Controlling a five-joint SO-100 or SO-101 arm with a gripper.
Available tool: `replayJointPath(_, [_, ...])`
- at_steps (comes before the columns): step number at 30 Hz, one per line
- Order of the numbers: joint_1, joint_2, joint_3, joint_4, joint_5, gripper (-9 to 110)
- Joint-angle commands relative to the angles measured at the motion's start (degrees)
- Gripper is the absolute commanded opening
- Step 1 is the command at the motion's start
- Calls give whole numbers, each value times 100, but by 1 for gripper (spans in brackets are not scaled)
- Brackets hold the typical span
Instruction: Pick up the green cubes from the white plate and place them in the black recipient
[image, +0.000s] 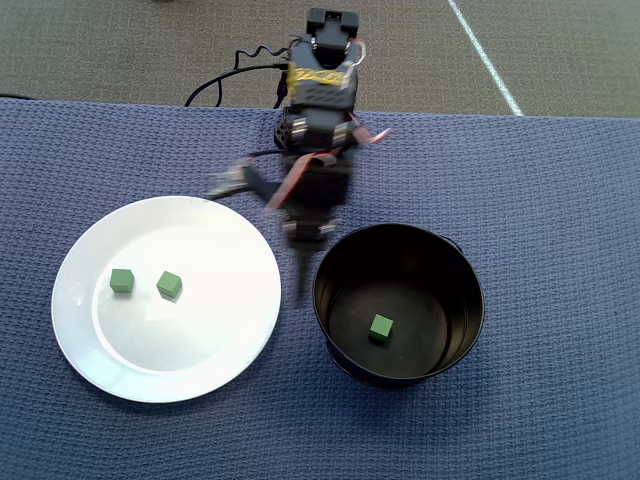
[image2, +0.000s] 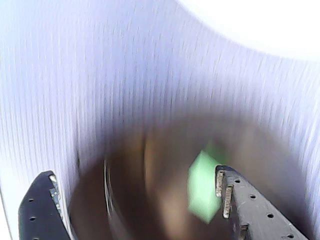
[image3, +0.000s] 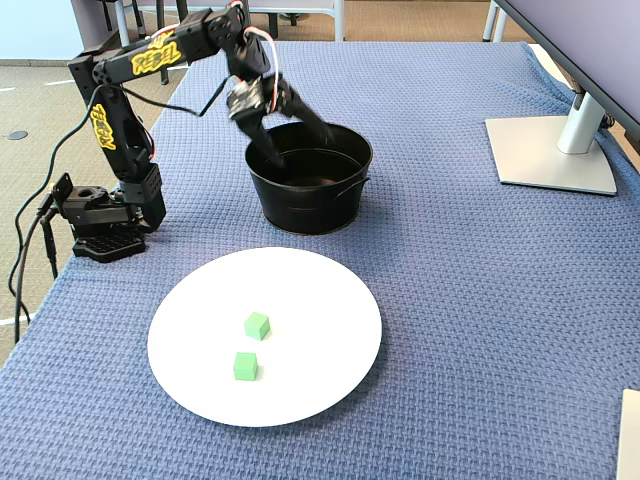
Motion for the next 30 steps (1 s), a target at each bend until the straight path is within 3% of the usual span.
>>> replayJointPath(1, [1178,-501,-158,-457,-782,34])
replayJointPath(6, [1890,-1424,-211,-844,-1318,34])
replayJointPath(30, [3349,-2619,9,-1477,-1318,30])
